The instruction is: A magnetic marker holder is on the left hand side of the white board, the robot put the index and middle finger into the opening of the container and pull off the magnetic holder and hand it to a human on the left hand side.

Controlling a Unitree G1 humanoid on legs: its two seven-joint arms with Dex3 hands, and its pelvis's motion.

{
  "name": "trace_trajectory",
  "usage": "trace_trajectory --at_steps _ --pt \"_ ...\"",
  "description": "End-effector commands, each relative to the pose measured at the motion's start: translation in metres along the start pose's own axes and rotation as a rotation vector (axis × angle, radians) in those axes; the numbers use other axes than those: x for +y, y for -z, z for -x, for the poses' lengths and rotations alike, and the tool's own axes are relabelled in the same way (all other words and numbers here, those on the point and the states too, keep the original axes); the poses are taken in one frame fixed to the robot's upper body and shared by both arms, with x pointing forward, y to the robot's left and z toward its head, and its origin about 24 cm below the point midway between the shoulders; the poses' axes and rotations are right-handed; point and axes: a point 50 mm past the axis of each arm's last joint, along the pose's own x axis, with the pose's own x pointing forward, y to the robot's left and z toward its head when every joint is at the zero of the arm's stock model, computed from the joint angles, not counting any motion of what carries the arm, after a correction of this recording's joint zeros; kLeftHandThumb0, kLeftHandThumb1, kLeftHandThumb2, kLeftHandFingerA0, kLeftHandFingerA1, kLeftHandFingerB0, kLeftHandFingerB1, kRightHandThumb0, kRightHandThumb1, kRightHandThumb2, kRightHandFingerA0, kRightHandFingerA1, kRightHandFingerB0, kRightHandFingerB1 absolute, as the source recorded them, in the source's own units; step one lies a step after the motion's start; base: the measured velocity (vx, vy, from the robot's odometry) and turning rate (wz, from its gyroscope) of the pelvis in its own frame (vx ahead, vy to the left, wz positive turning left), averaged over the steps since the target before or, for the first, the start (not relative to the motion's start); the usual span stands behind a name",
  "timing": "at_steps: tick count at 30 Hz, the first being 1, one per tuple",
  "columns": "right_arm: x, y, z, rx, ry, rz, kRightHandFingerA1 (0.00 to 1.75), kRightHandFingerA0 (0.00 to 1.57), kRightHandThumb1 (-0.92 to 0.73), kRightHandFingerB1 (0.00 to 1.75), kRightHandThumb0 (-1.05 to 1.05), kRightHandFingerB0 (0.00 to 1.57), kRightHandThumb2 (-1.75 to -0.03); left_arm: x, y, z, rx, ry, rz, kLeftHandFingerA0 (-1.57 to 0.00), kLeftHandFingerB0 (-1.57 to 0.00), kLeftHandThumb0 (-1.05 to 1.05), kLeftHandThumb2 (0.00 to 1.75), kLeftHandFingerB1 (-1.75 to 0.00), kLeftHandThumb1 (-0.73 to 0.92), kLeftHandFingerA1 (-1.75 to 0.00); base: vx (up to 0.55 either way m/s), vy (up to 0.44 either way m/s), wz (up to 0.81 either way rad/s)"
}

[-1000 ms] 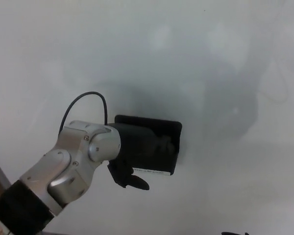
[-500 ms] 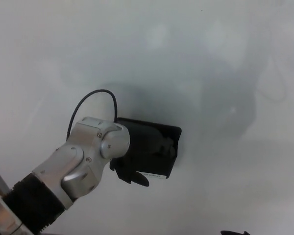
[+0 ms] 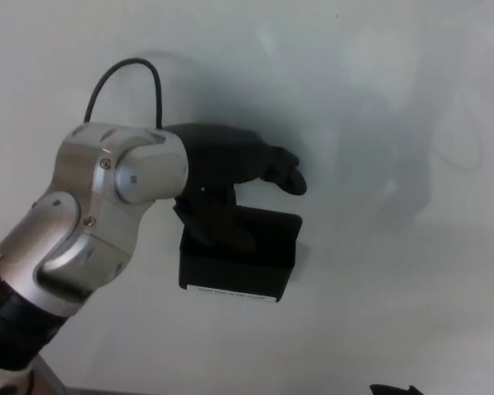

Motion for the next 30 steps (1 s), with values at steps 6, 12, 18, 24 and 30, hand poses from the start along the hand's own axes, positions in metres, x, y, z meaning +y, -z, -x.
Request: trace_trajectory --at_steps 6,12,18,24,30 --pt "-0.006 0.003 0.001 0.003 0.012 0.025 0.68 0.87 -0.63 0.52 -0.48 0.48 -0.59 0.021 -0.027 0.031 -0.077 -0.021 -0.029 -0.3 -0.28 -0.37 0.65 -0.35 0.55 -0.39 0.0 0.0 0.0" --pt "-0.005 0.004 0.003 0.004 0.007 0.03 0.66 0.86 -0.63 0.53 -0.47 0.49 -0.59 0.007 -0.022 0.021 -0.031 0.054 -0.008 -0.13 -0.1 -0.19 0.98 -0.49 0.5 -0.52 0.0 0.0 0.0" --pt "-0.005 0.004 0.003 0.003 0.006 0.027 0.66 0.85 -0.63 0.52 -0.48 0.49 -0.59 -0.014 -0.012 0.007 0.03 0.15 0.03 -0.09 -0.07 -0.22 0.99 -0.49 0.5 -0.51 0.0 0.0 0.0" --pt "-0.006 0.002 0.0 -0.005 0.012 0.013 0.65 0.85 -0.63 0.58 -0.46 0.5 -0.59 -0.038 0.0 -0.005 0.129 0.378 0.122 0.0 0.0 -0.57 0.84 -0.25 0.47 -0.24 0.0 0.0 0.0" --pt "-0.006 0.001 0.0 -0.011 0.015 0.016 0.72 0.87 -0.62 0.55 -0.48 0.51 -0.59 -0.05 0.007 -0.008 0.152 0.44 0.183 0.0 0.0 -0.64 0.86 -0.2 0.52 -0.23 0.0 0.0 0.0"
